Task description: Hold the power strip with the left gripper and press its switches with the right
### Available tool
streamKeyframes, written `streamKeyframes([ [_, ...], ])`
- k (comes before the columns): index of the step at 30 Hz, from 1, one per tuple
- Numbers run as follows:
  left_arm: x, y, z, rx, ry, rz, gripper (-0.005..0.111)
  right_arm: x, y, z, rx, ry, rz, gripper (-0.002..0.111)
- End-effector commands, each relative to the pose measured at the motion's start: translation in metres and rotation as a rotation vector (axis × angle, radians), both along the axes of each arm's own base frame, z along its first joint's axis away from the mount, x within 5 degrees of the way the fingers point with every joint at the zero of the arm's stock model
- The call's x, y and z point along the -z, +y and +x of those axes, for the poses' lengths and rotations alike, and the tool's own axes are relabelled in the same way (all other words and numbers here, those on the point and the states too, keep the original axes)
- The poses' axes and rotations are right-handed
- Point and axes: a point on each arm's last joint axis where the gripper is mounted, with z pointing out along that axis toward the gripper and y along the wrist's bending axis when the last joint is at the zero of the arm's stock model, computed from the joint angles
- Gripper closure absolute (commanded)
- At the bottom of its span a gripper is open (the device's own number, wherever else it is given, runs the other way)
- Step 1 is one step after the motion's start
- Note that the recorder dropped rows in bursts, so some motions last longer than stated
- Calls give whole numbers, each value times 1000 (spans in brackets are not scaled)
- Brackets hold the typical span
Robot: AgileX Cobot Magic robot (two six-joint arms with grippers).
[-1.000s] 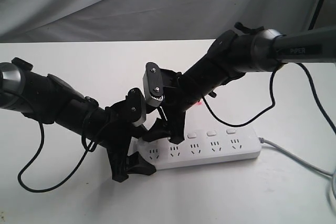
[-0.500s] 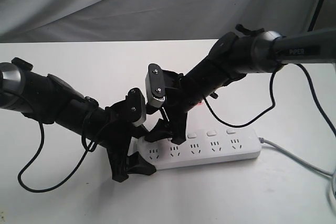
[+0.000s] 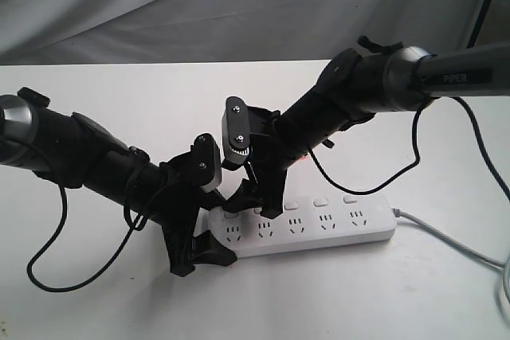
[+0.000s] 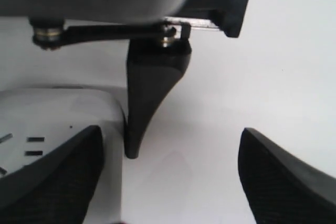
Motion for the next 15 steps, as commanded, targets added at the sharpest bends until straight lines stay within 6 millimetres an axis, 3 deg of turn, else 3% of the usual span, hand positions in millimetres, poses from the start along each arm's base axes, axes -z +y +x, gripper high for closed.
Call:
streamKeyframes([
  [1,-1,-2,0,-5,-6,2,107,24,-7,-3,-48,-28,-116,41],
  [7,-1,-2,0,-5,-6,2,107,17,-3,-2,-29,-15,-62,41],
  [15,-1,-2,0,-5,-6,2,107,-34,3,-5,7,-66,47,41],
])
